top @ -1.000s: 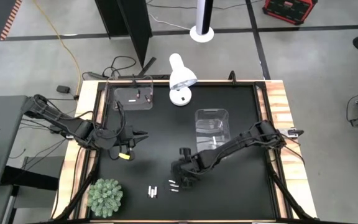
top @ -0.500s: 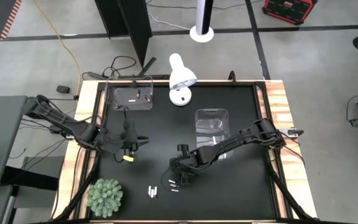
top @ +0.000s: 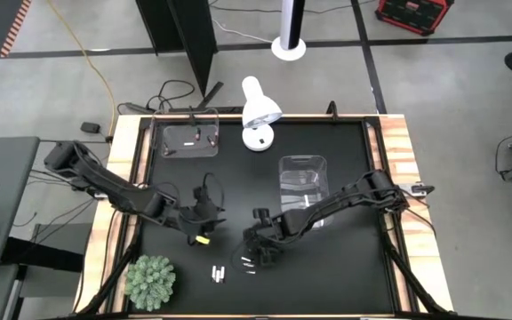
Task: Sort batteries
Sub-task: Put the black battery into the top transparent bin
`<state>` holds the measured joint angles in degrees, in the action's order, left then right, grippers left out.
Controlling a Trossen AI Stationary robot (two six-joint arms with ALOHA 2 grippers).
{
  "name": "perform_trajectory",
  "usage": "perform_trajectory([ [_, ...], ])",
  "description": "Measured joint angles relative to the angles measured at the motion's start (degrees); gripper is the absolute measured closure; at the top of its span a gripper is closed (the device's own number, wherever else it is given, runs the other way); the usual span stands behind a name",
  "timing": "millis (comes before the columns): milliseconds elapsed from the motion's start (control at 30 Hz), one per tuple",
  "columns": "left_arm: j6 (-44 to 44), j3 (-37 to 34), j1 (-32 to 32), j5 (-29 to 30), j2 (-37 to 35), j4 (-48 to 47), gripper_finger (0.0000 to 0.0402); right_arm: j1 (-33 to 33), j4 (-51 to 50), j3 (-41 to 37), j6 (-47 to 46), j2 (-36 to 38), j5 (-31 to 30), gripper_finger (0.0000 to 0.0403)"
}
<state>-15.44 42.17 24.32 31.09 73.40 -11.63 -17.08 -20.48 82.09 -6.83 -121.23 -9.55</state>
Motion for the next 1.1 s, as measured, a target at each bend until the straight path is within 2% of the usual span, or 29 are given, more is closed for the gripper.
perform_trajectory([
  [133,-2.20,0.00,0.02,-1.28,3.32,2.30,0.0263,-0.02,-0.21,-0.02,0.01,-0.07,0.07,0.0286],
  [267,-3.35,0.00,0.02,-2.54,6.70,4.90,0.0263,0.00,-0.12,-0.02,1.21,-0.07,0.03,0.0273],
  [367,-3.83,0.00,0.07,-2.77,8.71,6.61,0.0266,0.21,-0.12,-0.02,1.36,-0.07,0.08,0.0285],
  [467,-3.98,0.00,0.09,-2.87,10.09,8.01,0.0266,0.24,-0.08,-0.02,2.61,-0.07,0.56,0.0314],
  [667,-5.00,0.00,0.09,-7.36,10.23,9.85,0.0266,0.26,-0.12,0.02,3.02,-0.02,0.69,0.0364],
  [900,-5.02,0.00,0.29,-10.27,10.24,10.05,0.0265,0.26,-0.01,0.02,2.43,0.00,0.69,0.0358],
  [1100,-3.92,0.07,0.85,-10.59,13.38,12.94,0.0236,0.26,0.04,0.02,2.32,0.00,0.69,0.0355],
])
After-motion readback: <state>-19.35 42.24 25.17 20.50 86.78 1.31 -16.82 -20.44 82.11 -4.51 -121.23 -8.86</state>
